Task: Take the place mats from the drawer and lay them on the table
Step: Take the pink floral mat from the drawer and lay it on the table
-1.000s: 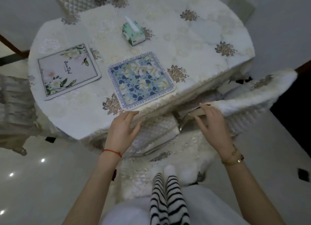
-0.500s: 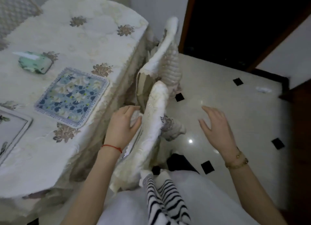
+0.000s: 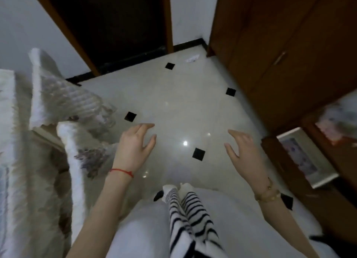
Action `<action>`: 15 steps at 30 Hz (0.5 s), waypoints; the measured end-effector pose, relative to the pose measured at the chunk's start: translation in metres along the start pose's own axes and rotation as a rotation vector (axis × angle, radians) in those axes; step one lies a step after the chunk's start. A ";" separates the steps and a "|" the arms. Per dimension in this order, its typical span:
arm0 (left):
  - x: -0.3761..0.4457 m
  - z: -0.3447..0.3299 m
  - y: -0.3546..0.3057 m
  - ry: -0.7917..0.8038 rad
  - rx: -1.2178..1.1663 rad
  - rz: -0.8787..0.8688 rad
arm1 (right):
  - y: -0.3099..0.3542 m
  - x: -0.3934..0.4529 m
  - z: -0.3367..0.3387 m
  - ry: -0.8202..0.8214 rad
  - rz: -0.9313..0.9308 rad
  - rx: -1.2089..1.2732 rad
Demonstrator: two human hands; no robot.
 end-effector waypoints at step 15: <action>0.121 -0.151 -0.211 0.214 -0.188 -0.365 | -0.217 -0.082 0.113 -0.255 -0.507 0.004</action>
Point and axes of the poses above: each hand's wrist, its own x-axis towards the middle knuckle, its own z-axis out of the back of the hand, y = z × x, the point moved 2 cm from there along x, towards the middle knuckle, and after that the axes turned 10 degrees about -z, right-handed, at the moved point
